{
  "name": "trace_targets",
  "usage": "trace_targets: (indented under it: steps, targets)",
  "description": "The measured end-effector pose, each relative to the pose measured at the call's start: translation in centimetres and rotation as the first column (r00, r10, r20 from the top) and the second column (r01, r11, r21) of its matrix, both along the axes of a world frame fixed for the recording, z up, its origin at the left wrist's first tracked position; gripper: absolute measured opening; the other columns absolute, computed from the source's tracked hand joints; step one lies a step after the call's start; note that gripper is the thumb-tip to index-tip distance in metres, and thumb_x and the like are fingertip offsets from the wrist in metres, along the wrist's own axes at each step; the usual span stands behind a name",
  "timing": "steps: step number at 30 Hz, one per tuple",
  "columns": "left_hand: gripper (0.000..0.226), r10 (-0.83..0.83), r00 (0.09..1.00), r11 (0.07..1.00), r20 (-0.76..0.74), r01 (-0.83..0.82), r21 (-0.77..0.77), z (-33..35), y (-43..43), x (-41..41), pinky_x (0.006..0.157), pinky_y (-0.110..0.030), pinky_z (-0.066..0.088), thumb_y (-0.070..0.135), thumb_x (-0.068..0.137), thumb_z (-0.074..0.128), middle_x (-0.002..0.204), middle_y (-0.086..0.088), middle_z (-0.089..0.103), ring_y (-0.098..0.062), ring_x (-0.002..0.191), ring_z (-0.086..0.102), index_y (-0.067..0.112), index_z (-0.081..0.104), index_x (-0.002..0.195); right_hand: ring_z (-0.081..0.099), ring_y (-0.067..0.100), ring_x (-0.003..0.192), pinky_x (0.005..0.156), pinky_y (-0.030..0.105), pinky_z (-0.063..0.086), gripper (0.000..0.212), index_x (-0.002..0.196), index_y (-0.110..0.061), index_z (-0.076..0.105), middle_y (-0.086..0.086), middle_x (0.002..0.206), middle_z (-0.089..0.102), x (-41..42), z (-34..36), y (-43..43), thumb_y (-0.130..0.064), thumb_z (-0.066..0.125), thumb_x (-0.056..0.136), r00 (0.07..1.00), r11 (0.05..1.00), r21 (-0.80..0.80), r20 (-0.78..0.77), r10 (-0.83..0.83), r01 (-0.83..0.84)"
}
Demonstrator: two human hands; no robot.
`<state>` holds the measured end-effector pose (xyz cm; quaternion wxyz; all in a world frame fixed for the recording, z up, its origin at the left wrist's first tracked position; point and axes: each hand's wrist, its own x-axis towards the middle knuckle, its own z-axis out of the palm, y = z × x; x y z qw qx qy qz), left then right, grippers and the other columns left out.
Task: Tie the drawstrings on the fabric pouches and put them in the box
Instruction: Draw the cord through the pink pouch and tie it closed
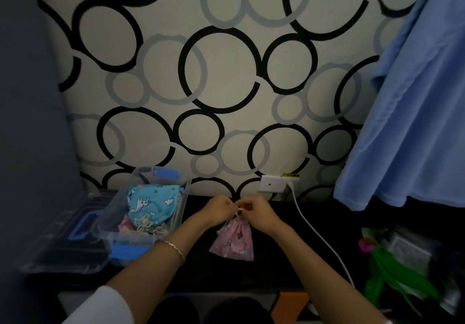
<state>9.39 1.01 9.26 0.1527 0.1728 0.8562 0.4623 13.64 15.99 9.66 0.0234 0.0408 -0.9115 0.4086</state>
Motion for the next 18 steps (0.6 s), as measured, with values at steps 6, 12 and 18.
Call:
trace_targets:
  steps: [6, 12, 18]
  targets:
    - [0.021, -0.097, 0.994, 0.995, -0.052, 0.097, -0.008, 0.2, -0.1, 0.7, 0.058, -0.025, 0.039, 0.021, 0.090, 0.060, 0.062, 0.002, 0.052, -0.009, 0.058, 0.046, 0.012, 0.063, 0.071, 0.055, 0.007, 0.063, 0.059, 0.020, 0.040, 0.033, 0.063, -0.020, 0.064, -0.004, 0.065, 0.059, -0.2, 1.1, 0.3, -0.003, 0.054, 0.089, 0.997, 0.992, 0.128, 0.076, -0.005, -0.005]
    - [0.015, -0.091, 0.976, 0.995, -0.198, 0.084, -0.044, 0.6, -0.2, 0.4, 0.063, -0.026, 0.042, 0.025, 0.089, 0.064, 0.070, 0.005, 0.059, -0.008, 0.066, 0.052, 0.012, 0.070, 0.088, 0.047, 0.011, 0.061, 0.067, 0.030, 0.038, 0.035, 0.051, -0.018, 0.057, 0.000, 0.059, 0.052, 0.0, 1.0, 0.9, -0.002, 0.055, 0.082, 0.981, 0.994, -0.105, 0.195, -0.011, 0.032]
    - [0.025, -0.078, 0.987, 0.992, -0.138, 0.090, 0.087, 0.3, -0.3, 0.6, 0.067, -0.028, 0.042, 0.034, 0.089, 0.065, 0.074, -0.003, 0.062, -0.012, 0.068, 0.053, 0.010, 0.074, 0.089, 0.061, -0.001, 0.070, 0.066, 0.012, 0.041, 0.015, 0.075, -0.013, 0.073, -0.003, 0.075, 0.069, 0.6, 0.4, 1.1, -0.006, 0.066, 0.086, 0.984, 0.939, -0.333, 0.174, -0.029, 0.087]
